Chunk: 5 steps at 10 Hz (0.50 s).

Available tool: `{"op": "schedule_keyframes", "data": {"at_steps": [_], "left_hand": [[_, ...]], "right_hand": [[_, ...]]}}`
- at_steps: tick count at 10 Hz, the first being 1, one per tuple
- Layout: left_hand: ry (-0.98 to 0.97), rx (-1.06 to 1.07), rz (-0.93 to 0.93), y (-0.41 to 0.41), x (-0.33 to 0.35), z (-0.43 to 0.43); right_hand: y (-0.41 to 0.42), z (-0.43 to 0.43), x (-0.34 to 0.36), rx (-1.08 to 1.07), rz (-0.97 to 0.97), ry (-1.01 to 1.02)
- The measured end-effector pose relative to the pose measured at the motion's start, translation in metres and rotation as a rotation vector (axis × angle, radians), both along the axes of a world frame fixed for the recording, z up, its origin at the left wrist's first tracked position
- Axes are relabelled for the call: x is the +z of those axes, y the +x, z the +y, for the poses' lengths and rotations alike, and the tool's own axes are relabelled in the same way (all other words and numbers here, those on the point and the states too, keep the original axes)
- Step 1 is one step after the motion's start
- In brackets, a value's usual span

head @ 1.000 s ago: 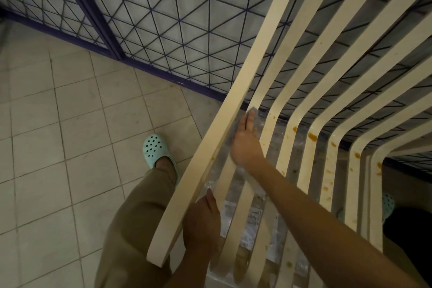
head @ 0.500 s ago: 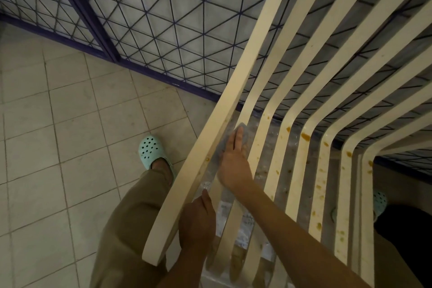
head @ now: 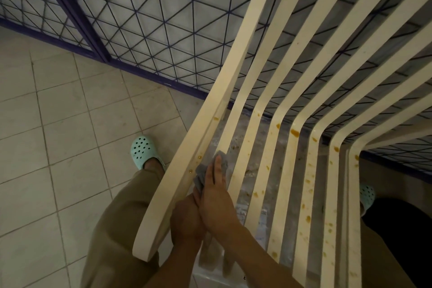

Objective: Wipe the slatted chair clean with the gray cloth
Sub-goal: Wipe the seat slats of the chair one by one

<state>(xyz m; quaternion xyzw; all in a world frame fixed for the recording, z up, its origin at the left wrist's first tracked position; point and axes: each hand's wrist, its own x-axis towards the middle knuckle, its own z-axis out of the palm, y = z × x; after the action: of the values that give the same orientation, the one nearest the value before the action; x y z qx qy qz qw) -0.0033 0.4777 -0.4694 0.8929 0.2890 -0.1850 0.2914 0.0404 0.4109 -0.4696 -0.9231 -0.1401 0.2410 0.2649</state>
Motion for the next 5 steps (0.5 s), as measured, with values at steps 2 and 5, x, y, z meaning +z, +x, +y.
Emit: {"op": "schedule_keyframes", "data": {"at_steps": [2, 5], "left_hand": [[0.015, 0.170, -0.167, 0.002, 0.007, -0.006], [0.035, 0.170, -0.125, 0.004, 0.011, -0.006]], "right_hand": [[0.044, -0.005, 0.005, 0.048, -0.038, -0.037], [0.147, -0.009, -0.009, 0.013, -0.082, -0.158]]}}
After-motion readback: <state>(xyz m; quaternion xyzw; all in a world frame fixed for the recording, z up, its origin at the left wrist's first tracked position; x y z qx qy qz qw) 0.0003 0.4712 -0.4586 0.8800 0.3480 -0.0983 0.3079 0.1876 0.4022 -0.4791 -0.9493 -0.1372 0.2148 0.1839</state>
